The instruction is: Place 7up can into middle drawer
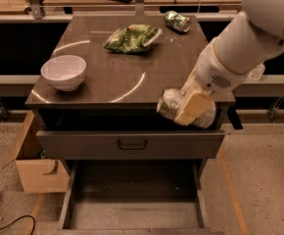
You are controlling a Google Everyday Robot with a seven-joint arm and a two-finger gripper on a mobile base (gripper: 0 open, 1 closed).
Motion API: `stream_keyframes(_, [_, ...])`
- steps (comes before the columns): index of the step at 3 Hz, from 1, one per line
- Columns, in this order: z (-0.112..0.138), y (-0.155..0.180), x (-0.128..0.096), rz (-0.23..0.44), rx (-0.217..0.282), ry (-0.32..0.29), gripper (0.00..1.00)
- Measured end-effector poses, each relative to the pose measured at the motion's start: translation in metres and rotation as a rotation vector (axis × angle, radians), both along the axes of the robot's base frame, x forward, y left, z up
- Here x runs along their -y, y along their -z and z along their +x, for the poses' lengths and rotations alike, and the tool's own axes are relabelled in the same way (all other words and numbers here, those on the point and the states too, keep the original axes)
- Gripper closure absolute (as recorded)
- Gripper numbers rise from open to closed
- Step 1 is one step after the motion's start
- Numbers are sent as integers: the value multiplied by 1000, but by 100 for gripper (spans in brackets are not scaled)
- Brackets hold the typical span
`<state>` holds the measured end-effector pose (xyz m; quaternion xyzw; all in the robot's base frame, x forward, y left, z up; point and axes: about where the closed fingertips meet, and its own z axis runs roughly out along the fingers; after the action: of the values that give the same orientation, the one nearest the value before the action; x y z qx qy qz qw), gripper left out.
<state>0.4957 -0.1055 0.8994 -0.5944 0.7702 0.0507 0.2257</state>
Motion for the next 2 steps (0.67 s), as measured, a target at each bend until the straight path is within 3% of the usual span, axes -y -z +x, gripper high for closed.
stream_keyframes(1, [-59,36,-36,50,-47,-46,100])
stream_keyframes(2, [-85,82,-51,108,-28,-62,100])
